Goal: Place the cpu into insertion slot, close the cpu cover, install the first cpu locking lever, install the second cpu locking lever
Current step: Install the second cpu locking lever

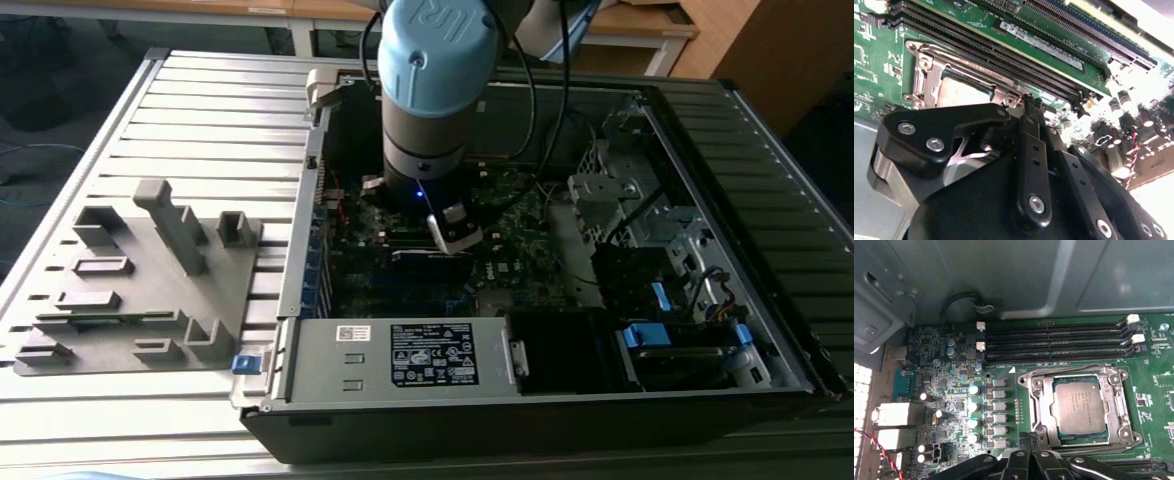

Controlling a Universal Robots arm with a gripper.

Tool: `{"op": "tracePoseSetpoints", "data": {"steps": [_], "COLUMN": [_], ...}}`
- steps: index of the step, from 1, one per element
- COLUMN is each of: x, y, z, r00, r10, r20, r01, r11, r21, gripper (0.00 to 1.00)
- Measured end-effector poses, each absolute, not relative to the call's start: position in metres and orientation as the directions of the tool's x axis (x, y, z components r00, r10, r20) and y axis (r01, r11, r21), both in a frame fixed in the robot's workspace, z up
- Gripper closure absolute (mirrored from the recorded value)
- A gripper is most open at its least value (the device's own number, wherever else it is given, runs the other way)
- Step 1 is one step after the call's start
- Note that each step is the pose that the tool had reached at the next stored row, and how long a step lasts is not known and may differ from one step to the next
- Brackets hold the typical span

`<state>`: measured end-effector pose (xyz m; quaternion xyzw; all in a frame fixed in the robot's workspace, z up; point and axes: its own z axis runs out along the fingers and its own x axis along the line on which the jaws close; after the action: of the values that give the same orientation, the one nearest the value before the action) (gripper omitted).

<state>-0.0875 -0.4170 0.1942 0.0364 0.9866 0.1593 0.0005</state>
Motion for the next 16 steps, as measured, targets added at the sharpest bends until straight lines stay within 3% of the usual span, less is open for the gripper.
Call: {"op": "tracePoseSetpoints", "data": {"steps": [16], "x": [-0.087], "y": [-0.417], "z": [0.228], "r00": [-0.997], "r10": [0.072], "r20": [0.011], "r01": [0.072], "r11": [0.947], "r21": [0.314], "gripper": [0.89]}}
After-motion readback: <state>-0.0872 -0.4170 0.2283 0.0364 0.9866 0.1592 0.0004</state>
